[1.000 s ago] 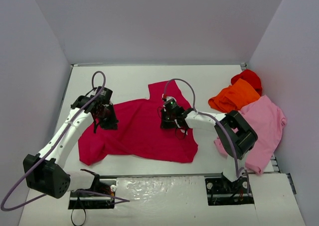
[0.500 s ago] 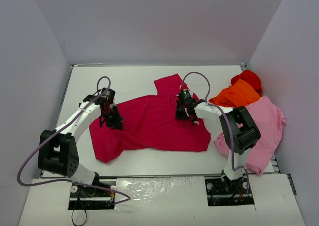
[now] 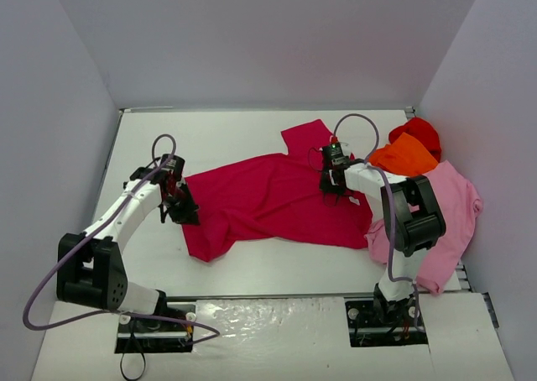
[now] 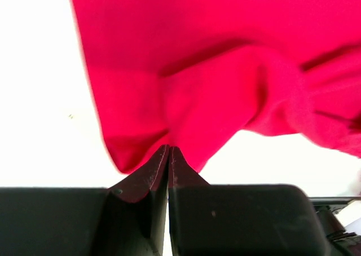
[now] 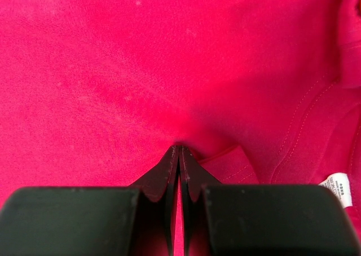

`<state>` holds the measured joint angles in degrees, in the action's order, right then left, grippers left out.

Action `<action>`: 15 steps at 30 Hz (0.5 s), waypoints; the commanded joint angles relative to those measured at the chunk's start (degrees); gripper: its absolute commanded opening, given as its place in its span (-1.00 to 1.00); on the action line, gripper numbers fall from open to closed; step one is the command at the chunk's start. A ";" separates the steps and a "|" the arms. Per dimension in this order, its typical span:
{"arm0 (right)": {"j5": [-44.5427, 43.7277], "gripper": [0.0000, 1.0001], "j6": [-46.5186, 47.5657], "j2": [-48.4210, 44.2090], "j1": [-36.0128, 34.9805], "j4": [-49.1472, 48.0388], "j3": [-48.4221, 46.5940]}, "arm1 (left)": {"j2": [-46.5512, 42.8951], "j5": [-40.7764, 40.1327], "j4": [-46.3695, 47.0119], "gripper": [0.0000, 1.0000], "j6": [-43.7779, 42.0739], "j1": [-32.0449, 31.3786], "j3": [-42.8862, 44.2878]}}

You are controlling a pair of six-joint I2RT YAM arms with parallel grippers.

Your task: Fold and stack the t-shirts

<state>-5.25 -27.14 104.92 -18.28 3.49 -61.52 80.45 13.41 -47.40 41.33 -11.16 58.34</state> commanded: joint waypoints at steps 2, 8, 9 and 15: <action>-1.91 -1.00 1.82 0.50 0.53 4.96 0.37 | -2.72 0.68 1.26 -0.45 0.61 0.66 -3.63; -0.08 -1.00 2.09 -0.69 0.47 4.16 1.05 | -0.04 0.01 5.54 0.07 1.49 0.93 -5.13; 0.06 -1.00 2.15 -0.69 0.44 4.11 1.11 | 0.72 -0.02 5.76 0.07 1.36 0.91 -4.86; 1.34 -1.00 2.39 -0.80 0.53 3.18 1.73 | 6.60 -2.85 9.36 0.07 0.59 0.93 -2.79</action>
<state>-4.67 -25.78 104.90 -18.05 3.38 -61.50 84.91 12.85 -42.25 42.17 -10.74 51.58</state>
